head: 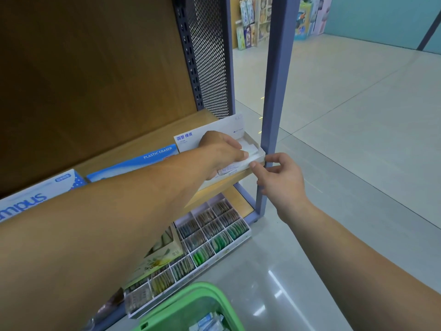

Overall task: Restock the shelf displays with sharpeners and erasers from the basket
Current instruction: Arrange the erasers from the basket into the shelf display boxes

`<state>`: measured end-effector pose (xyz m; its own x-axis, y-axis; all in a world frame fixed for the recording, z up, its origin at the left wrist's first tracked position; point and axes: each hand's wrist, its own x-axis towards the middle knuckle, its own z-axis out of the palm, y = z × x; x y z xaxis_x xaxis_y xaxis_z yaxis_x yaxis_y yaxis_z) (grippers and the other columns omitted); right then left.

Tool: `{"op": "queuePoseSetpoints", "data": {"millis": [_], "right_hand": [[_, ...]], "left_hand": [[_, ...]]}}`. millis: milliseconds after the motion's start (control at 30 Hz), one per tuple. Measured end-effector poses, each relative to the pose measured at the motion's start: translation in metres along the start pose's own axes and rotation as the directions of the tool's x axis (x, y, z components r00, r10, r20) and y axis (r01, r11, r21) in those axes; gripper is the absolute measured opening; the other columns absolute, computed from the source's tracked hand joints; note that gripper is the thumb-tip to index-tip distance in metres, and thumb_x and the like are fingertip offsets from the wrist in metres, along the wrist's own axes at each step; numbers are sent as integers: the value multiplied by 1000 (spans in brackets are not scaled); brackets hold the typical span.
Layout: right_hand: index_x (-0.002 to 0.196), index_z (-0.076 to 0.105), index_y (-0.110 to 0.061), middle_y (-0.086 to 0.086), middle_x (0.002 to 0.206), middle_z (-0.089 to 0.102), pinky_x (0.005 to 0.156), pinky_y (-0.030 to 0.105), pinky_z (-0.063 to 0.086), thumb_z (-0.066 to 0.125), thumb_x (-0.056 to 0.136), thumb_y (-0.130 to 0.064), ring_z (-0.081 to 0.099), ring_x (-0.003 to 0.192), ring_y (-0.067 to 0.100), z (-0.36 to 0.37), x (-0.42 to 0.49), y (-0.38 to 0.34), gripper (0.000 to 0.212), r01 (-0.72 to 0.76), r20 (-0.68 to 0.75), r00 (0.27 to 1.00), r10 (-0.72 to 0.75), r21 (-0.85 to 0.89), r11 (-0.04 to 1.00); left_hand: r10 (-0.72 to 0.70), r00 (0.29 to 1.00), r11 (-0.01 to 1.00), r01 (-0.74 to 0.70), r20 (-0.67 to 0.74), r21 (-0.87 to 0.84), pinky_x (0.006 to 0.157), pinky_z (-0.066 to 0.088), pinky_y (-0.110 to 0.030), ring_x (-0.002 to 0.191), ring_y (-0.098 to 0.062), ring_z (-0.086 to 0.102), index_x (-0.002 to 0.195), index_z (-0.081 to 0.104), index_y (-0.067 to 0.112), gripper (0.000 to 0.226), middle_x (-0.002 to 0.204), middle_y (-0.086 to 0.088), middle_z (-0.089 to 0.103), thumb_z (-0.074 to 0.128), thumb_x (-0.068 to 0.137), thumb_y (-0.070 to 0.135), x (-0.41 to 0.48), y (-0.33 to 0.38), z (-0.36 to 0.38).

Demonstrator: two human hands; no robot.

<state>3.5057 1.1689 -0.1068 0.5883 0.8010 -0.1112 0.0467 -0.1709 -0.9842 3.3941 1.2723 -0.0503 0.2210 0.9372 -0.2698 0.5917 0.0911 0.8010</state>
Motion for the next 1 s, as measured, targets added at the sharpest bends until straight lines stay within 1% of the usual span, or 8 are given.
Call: {"op": "queuePoseSetpoints", "data": {"millis": [200,333,467,567,667,800,933,1000], "right_hand": [[111,63,-26,5,85,72,79,52,61,80,84,-41,70,80,22,-3,-1,-1,35,-1,7,1000,2,-51,999],[110,62,-25,7,83,72,76,53,60,80,84,-42,70,79,28,-2,-3,-4,35,5,1,1000,-5,-63,998],[107,62,-24,15,82,72,73,53,60,80,84,-42,69,79,34,-2,-2,-3,34,9,-7,1000,-9,-69,998],[104,62,-27,15,83,72,73,53,60,80,84,-43,70,80,33,-1,-2,-2,32,8,-16,1000,-9,-75,997],[106,62,-27,11,82,72,75,51,61,80,83,-44,70,80,31,-2,-2,-4,34,8,-9,1000,-9,-102,995],[112,60,-23,6,82,71,69,35,55,81,83,-44,68,78,19,-11,-11,-13,41,39,40,999,-29,-251,967],[108,59,-24,1,87,70,75,39,54,79,82,-48,66,82,20,-19,-38,-28,41,105,153,988,-36,-476,873],[103,65,-22,-1,88,69,76,39,56,79,81,-48,66,84,22,-18,-58,-32,37,170,259,966,-15,-589,790]], "left_hand": [[10,999,1000,-9,34,-19,68,49,-14,90,-5,66,99,79,20,19,101,6,74,87,81,20,-2,-4,-9],[5,999,1000,-6,38,24,74,53,-20,93,-10,67,97,78,20,23,98,4,73,90,78,24,-5,-1,-6],[46,989,998,-49,138,25,67,53,-12,88,-7,69,99,79,19,23,98,3,76,88,78,15,-4,-5,-9],[55,982,996,-66,179,54,82,57,-21,95,-9,69,97,80,21,10,99,4,76,82,87,21,-3,-6,-12],[77,981,996,-82,176,22,94,57,-30,101,-13,69,97,80,22,9,102,4,76,78,90,27,-3,-8,-15],[194,973,978,-202,126,58,91,54,-23,102,-8,68,105,77,25,17,103,9,74,77,90,33,-23,-14,-27],[313,949,938,-317,45,139,92,53,-22,100,-5,67,116,73,22,25,107,9,72,75,91,29,-74,-21,-52],[392,920,907,-384,-12,170,82,53,-17,90,0,66,113,73,23,22,99,11,71,74,92,29,-113,-30,-63]]}}
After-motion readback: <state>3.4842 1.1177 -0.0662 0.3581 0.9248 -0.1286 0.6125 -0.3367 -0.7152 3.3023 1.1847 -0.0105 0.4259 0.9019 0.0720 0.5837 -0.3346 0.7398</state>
